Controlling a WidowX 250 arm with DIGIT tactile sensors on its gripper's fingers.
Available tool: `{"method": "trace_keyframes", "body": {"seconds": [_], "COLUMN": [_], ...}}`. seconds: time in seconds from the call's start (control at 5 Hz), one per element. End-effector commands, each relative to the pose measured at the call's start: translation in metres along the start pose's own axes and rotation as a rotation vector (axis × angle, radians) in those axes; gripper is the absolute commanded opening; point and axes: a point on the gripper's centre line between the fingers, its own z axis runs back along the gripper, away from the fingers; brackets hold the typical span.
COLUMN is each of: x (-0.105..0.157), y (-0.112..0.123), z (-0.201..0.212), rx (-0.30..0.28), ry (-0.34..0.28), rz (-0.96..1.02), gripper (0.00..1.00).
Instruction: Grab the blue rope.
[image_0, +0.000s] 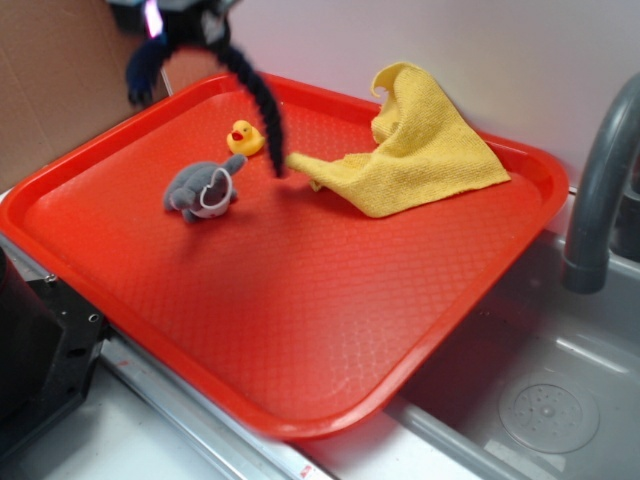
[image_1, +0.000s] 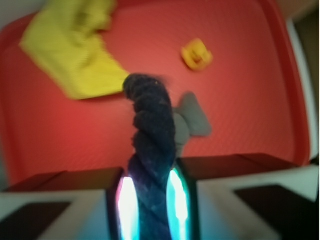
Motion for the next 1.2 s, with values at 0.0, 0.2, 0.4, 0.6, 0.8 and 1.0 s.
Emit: {"method": "trace_keyframes", "body": {"seconds": [0.0,0.2,0.4,0.6,0.8,1.0], "x": [-0.023,-0.023,-0.02,-0.018,-0.022,-0.035], "y": [0.0,0.014,0.014,0.008,-0.001,-0.007], "z": [0.046,0.031,0.013,-0.005,-0.01,-0.012], "rx": [-0.031,-0.031,0.005,0.04,0.016,0.008], "ry": [-0.078,-0.045,-0.02,0.009,0.003,-0.013], "rz": [-0.159,-0.097,-0.123,-0.155,-0.168,-0.148], "gripper": [0.0,0.0,0.0,0.0,0.0,0.0]}}
